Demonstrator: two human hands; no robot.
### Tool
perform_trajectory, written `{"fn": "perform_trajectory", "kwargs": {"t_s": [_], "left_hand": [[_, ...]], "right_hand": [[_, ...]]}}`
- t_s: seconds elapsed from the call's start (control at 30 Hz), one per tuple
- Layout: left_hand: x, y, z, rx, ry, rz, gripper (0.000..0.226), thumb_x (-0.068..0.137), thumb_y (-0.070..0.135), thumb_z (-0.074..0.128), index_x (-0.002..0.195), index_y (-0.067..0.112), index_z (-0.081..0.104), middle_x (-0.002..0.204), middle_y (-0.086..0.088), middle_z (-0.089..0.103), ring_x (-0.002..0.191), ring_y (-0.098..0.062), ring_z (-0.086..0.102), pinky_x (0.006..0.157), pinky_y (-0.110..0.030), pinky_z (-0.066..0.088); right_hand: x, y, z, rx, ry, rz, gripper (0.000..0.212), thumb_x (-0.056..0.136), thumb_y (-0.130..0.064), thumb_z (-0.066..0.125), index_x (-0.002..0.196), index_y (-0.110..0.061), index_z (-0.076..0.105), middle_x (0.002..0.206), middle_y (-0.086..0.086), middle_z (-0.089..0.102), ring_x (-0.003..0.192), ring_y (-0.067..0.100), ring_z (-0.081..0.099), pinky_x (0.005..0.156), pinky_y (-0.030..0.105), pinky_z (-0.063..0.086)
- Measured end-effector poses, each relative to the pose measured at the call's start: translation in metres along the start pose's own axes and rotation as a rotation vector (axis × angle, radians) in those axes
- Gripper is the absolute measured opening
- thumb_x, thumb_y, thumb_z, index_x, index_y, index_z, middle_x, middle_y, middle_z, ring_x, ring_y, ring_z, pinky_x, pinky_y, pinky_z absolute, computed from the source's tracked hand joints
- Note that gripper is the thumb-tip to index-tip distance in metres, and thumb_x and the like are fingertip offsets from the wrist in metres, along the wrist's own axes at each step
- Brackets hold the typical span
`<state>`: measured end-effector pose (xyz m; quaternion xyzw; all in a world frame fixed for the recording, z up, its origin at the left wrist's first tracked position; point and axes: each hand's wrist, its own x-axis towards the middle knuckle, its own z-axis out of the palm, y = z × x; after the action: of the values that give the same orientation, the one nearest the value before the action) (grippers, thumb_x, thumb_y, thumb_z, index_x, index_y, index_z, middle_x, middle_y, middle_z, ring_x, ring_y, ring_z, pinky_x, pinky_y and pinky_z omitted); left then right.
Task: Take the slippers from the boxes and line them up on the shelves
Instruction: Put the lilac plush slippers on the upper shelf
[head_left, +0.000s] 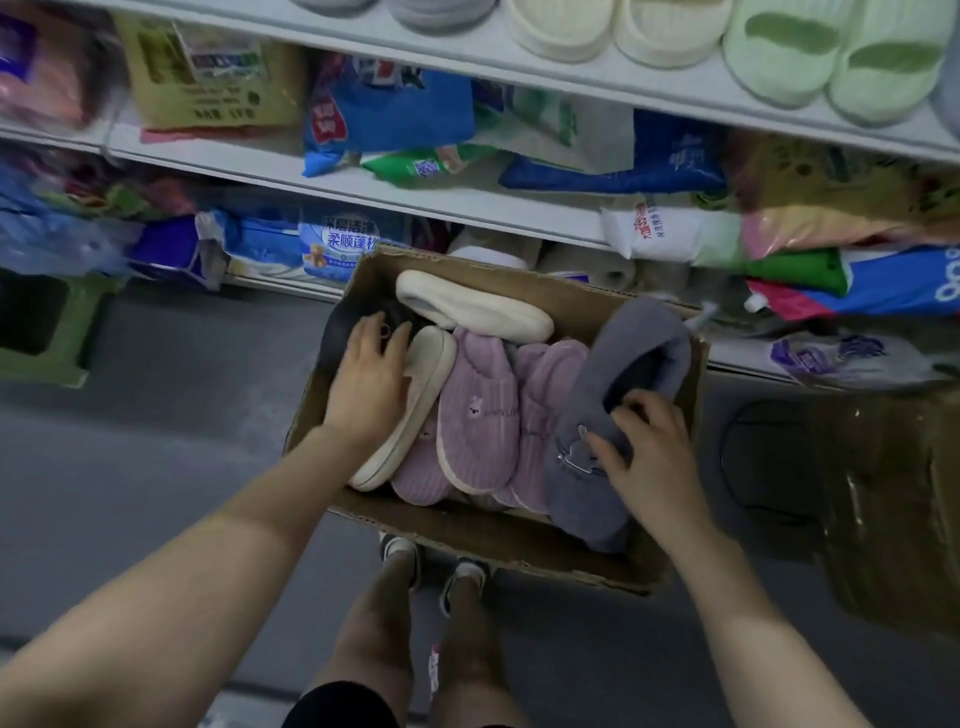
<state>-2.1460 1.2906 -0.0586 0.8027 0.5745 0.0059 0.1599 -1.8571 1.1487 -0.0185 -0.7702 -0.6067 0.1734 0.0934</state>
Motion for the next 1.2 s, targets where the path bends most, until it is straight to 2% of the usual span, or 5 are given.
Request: {"fn": "perform_trajectory", "kwargs": {"t_s": [0.43,0.77,0.93,1.03,1.2], "left_hand": [[0.042,-0.026,-0.011,0.339,-0.107,-0.167,0.059,0.077,0.024,0.07,0.131,0.02,0.047,0.132,-0.018,0.043,0.116,-0.04,0.041,0.097,-0.047,0.031],[0.001,0.046,0.034,-0.128,-0.145,0.348,0.042,0.077,0.01,0.069,0.117,0.001,0.061,0.116,-0.023,0.06,0.106,-0.043,0.056,0.095,-0.046,0.045],[0.013,0.063,0.067,-0.142,-0.244,0.311,0.031,0.084,0.012,0.063,0.109,-0.006,0.058,0.102,-0.026,0.062,0.105,-0.043,0.054,0.097,-0.046,0.041],[0.02,0.067,0.051,-0.227,-0.208,0.338,0.024,0.084,0.008,0.063,0.103,-0.007,0.058,0.078,-0.024,0.061,0.076,-0.038,0.058,0.067,-0.041,0.044],[-0.003,0.065,0.005,-0.376,-0.125,0.339,0.028,0.09,0.036,0.049,0.097,0.01,0.056,0.079,-0.008,0.058,0.077,-0.024,0.051,0.065,-0.036,0.042]], "right_hand": [[0.024,0.006,0.026,-0.092,-0.199,0.165,0.015,0.095,-0.03,0.058,0.091,-0.016,0.055,0.104,0.008,0.06,0.107,0.025,0.051,0.087,0.034,0.041],[0.012,0.025,-0.018,-0.091,-0.082,0.074,0.015,0.081,-0.012,0.072,0.092,-0.009,0.063,0.087,0.011,0.062,0.095,0.034,0.05,0.075,0.034,0.037],[0.005,0.048,-0.024,-0.111,-0.083,0.032,0.023,0.074,-0.011,0.078,0.095,-0.009,0.069,0.085,0.01,0.065,0.093,0.034,0.051,0.077,0.027,0.033],[0.007,0.042,-0.014,-0.139,-0.192,0.006,0.019,0.079,-0.017,0.074,0.096,-0.014,0.068,0.092,0.005,0.064,0.099,0.026,0.05,0.08,0.029,0.038],[0.014,0.008,0.019,-0.196,-0.226,0.022,0.042,0.09,-0.014,0.059,0.132,-0.016,0.055,0.13,0.007,0.057,0.121,0.029,0.047,0.097,0.039,0.043]]}}
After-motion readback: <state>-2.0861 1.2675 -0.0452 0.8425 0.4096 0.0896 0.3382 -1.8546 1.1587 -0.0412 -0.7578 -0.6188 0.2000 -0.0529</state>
